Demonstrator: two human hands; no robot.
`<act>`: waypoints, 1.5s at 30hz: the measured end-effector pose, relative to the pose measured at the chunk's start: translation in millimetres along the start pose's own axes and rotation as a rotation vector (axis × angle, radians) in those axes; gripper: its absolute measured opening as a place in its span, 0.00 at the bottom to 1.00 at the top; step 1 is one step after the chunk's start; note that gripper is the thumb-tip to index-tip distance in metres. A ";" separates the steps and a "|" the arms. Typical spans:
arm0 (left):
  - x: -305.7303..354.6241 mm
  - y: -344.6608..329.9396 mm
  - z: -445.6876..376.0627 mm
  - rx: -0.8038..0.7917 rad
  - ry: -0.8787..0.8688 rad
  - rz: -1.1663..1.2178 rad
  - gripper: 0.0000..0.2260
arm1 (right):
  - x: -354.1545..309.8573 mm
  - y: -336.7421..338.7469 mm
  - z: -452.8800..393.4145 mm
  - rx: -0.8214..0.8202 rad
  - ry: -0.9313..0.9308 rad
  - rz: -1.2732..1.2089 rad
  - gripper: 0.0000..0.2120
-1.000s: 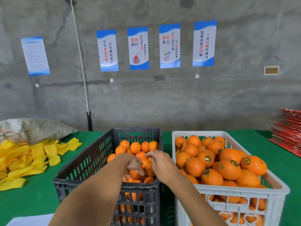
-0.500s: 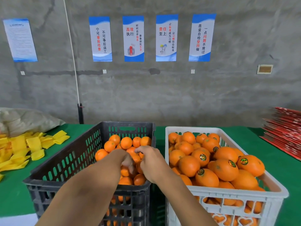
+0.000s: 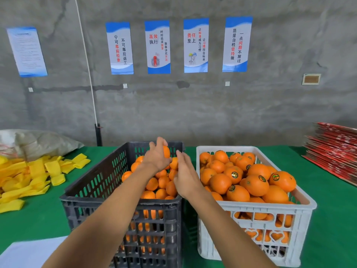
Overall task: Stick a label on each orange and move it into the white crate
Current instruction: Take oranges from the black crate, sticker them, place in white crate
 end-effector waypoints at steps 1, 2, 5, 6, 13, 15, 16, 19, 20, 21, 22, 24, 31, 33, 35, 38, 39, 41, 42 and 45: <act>10.6 6.6 9.9 0.072 -0.056 0.041 0.21 | -1.4 4.4 5.9 0.071 0.006 0.040 0.39; 23.4 12.2 24.0 0.129 -0.116 0.085 0.22 | -2.8 9.4 15.2 0.166 0.025 0.072 0.39; 58.2 18.8 77.7 0.216 -0.271 0.340 0.27 | 3.1 18.8 52.9 0.360 0.173 -0.051 0.39; 68.5 18.8 99.1 0.232 -0.334 0.376 0.29 | 9.5 20.2 68.0 0.384 0.212 -0.167 0.40; 80.7 -33.8 202.4 0.097 -0.459 0.578 0.30 | 79.9 10.8 155.1 0.444 0.317 -0.283 0.38; 68.3 -65.5 224.5 0.003 -0.396 0.646 0.30 | 108.6 -3.8 173.3 0.375 0.303 -0.206 0.36; 60.1 -82.0 232.8 -0.047 -0.351 0.671 0.30 | 121.2 -11.7 181.1 0.332 0.284 -0.163 0.36; 29.4 -127.3 250.9 -0.142 -0.159 0.724 0.32 | 151.1 -37.4 198.6 0.208 0.239 -0.018 0.36; 19.6 -142.2 257.5 -0.161 -0.089 0.744 0.32 | 158.7 -45.7 201.5 0.142 0.202 0.017 0.34; 10.5 -156.2 265.2 -0.170 -0.025 0.765 0.32 | 165.4 -53.6 203.2 0.048 0.151 0.041 0.33; 2.2 -169.0 273.4 -0.172 0.030 0.774 0.32 | 173.0 -61.6 203.7 -0.058 0.101 0.065 0.33; -10.7 -186.4 287.2 -0.159 0.102 0.760 0.34 | 187.8 -75.4 203.3 -0.266 0.016 0.079 0.36; -23.0 -201.0 293.0 -0.048 0.136 0.864 0.32 | 209.1 -88.5 204.6 -0.460 0.007 0.111 0.36; -26.8 -204.5 294.7 -0.020 0.148 0.905 0.31 | 208.4 -90.6 204.0 -0.448 0.038 0.077 0.32; -29.1 -205.7 295.9 0.002 0.154 0.931 0.30 | 208.1 -92.2 202.7 -0.416 0.045 0.024 0.27; -31.1 -207.0 295.4 0.019 0.148 0.943 0.30 | 205.5 -92.1 200.4 -0.348 0.057 -0.016 0.19; -31.2 -207.7 295.4 0.015 0.151 0.944 0.30 | 203.8 -92.0 200.2 -0.335 0.064 -0.014 0.16; -31.0 -208.1 295.0 0.009 0.152 0.950 0.30 | 199.7 -90.6 200.6 -0.311 0.086 0.003 0.13; -30.4 -207.7 294.7 0.007 0.149 0.952 0.30 | 197.6 -90.1 201.2 -0.295 0.102 0.019 0.13; -28.6 -206.7 295.2 -0.008 0.150 0.948 0.31 | 191.6 -87.7 201.5 -0.231 0.101 0.078 0.11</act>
Point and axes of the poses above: each hand's wrist, its own z-axis away from the middle knuckle, its own y-axis out of the back of the hand, x = y × z, the point moved 4 cm from there along -z, towards the middle knuckle, and after that the axes turned 7 degrees about -y, right-handed, at the moved point
